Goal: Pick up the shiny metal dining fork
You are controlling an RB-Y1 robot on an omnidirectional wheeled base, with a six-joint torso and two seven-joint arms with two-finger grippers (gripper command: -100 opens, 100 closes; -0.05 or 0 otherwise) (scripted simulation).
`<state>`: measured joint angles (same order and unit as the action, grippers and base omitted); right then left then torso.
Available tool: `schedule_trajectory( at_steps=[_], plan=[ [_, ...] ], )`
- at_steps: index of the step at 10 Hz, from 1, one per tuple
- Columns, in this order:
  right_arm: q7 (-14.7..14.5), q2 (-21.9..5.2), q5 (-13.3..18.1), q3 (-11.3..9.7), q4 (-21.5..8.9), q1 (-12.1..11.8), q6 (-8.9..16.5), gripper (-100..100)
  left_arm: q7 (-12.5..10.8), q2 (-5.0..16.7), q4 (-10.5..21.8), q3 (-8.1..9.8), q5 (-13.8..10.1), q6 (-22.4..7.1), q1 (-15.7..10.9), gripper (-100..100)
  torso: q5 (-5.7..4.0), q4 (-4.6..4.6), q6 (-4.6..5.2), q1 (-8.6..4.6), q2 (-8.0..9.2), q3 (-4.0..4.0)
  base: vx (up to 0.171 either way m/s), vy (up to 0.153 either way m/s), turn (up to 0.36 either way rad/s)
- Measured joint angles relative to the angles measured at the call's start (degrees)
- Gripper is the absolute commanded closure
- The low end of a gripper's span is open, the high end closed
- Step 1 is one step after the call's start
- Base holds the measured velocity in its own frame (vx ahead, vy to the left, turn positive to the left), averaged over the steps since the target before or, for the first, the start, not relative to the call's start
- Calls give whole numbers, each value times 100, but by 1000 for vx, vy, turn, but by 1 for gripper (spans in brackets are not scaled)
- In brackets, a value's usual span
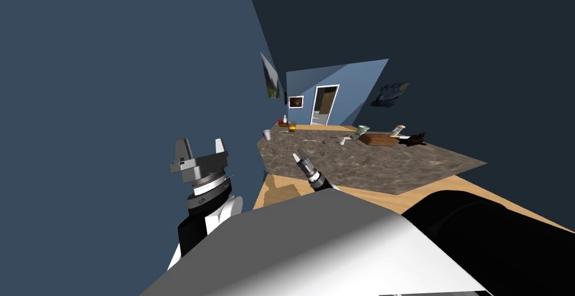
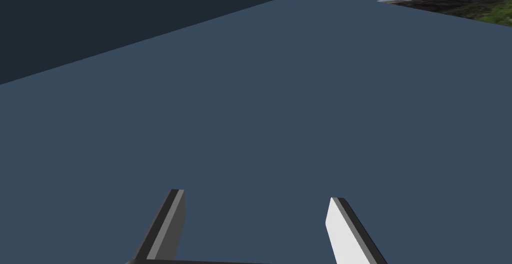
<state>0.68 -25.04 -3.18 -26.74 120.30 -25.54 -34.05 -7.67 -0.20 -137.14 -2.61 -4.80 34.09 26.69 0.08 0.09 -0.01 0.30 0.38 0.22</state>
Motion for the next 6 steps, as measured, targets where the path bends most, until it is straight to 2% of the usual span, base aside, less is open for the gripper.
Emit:
schedule_trajectory(
  at_steps=[3,4,6],
  plan=[
    [-4,-474,-54,-396,-202,-121,11,-100,0,0,0,0,0,0,1,0,0,-1,4,-4,-11,-5,-55,100,132],
    [-17,-677,-70,-560,-372,-148,-49,-100,0,0,0,0,0,0,0,0,1,-2,1,4,-11,-6,-46,89,106],
    [-33,-937,-93,-858,-665,-68,10,-100,0,0,0,0,0,0,0,0,0,-2,1,-5,-11,-6,-50,76,146]
  ],
)
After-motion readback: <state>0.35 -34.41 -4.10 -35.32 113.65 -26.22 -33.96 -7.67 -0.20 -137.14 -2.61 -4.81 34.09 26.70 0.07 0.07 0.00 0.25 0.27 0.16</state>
